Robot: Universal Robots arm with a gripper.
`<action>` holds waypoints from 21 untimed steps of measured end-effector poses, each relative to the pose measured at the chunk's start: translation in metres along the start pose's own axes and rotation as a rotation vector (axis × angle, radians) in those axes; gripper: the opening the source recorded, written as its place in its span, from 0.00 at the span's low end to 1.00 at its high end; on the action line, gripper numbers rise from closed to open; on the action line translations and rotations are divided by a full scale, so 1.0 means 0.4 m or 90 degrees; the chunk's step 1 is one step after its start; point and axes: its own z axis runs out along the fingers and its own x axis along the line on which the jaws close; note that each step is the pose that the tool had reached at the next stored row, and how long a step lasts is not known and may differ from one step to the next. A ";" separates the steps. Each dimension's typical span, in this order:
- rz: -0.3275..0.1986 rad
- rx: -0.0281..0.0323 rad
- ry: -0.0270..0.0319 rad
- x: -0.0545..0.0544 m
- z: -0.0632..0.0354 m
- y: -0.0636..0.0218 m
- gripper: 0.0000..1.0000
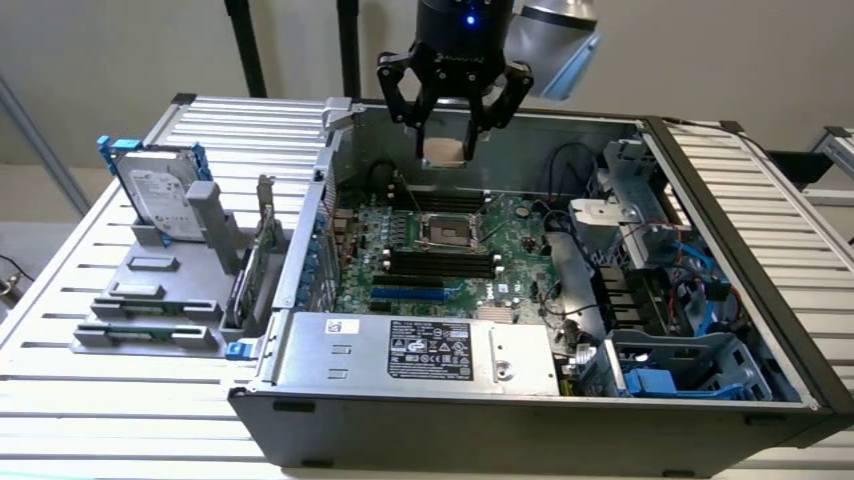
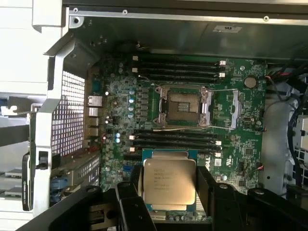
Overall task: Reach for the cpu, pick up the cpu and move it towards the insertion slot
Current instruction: 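Pick up the cpu and move it towards the insertion slot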
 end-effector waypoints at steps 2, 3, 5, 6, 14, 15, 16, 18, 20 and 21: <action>0.000 0.0007 0.0000 -0.011 0.005 0.017 0.55; 0.000 0.0010 0.0001 -0.016 0.007 0.024 0.55; 0.000 0.0012 0.0000 -0.025 0.012 0.040 0.55; 0.000 0.0013 0.0000 -0.028 0.015 0.048 0.55; 0.000 0.0013 0.0000 -0.050 0.033 0.105 0.55; 0.000 0.0013 0.0001 -0.053 0.036 0.112 0.55; 0.000 0.0014 0.0001 -0.055 0.038 0.117 0.55; 0.000 0.0013 0.0000 -0.060 0.044 0.126 0.55; 0.000 0.0013 0.0000 -0.064 0.049 0.135 0.55; 0.000 0.0013 0.0000 -0.067 0.052 0.139 0.55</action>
